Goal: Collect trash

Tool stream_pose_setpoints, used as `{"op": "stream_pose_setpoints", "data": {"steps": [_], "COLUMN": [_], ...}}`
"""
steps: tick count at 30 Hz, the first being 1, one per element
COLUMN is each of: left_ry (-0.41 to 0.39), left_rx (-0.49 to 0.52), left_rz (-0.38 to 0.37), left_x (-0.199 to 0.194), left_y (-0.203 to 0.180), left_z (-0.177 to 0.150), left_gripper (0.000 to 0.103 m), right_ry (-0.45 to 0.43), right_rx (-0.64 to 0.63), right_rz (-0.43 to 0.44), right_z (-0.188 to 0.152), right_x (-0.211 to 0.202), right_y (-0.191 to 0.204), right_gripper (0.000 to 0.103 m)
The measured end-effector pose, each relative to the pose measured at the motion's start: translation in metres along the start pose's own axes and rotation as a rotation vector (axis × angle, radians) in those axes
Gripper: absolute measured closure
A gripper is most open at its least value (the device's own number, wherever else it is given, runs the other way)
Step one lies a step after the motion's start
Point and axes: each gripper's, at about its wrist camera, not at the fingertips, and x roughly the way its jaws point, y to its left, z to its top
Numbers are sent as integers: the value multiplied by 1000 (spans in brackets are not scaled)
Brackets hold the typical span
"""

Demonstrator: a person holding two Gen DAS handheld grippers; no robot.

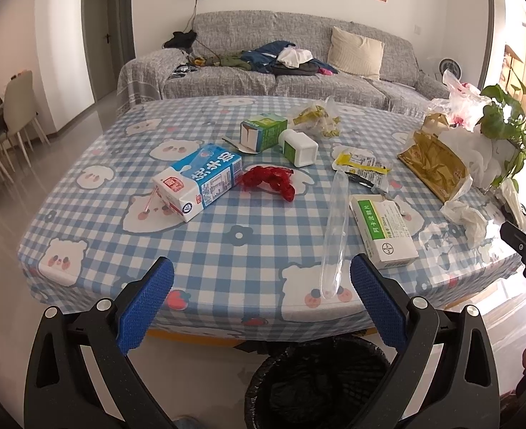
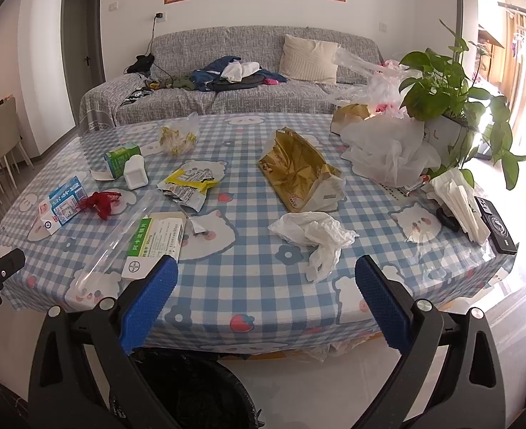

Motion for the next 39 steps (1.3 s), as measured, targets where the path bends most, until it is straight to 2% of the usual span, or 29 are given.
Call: {"op": "stream_pose_setpoints", "data": {"steps": [21,39], "left_ry": [2,2], "left_rx": [10,5], "left_rz": [34,33], "left_x": [-1,-2], "left_y": [4,5], "left_z": [0,-1], "left_gripper": [6,6], "right_ry": [4,3], "right_rx": [1,5], "right_rz": [8,6], "right_z": [0,0], "right_x": [1,0], "right_y": [2,0], "right_gripper": [8,8]}}
